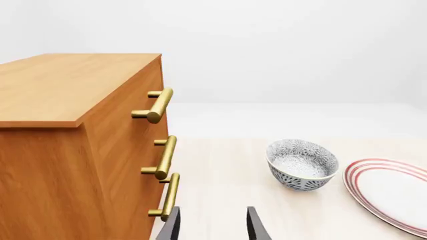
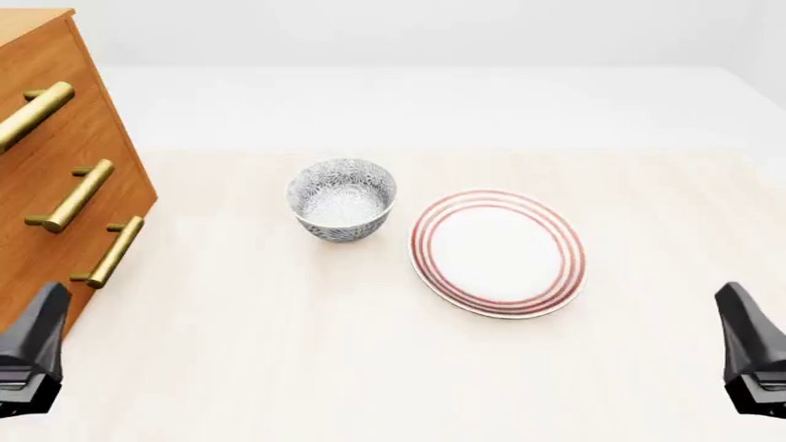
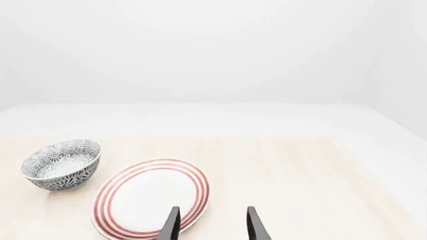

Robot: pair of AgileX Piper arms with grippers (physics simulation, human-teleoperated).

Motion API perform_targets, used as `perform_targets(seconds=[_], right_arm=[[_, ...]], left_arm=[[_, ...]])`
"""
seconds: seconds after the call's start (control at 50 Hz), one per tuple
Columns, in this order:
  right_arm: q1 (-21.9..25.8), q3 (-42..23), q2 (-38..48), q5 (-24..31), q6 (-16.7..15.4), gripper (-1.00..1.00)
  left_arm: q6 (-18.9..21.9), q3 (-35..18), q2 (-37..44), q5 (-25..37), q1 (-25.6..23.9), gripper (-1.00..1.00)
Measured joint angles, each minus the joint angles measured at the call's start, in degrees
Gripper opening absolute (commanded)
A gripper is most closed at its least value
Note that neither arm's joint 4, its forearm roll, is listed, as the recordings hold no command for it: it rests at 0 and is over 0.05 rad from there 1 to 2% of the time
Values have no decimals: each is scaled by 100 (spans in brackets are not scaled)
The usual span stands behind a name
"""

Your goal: Open the top drawer of the cabinet.

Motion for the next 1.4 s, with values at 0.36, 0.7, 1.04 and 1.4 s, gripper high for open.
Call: perform_targets(seconds=[0.36, 0.7, 1.04, 1.4], right_arm=[[0, -13, 29, -10, 0, 100], [1, -19, 16, 5, -4, 100], [1, -20, 14, 8, -5, 100], [2, -20, 13, 9, -5, 100]], left_arm=[[100, -23, 64, -9, -3, 100], [189, -55, 15, 2, -44, 100], [1044, -129, 486, -194, -71, 100], [2742, -214, 1739, -930, 61, 100]])
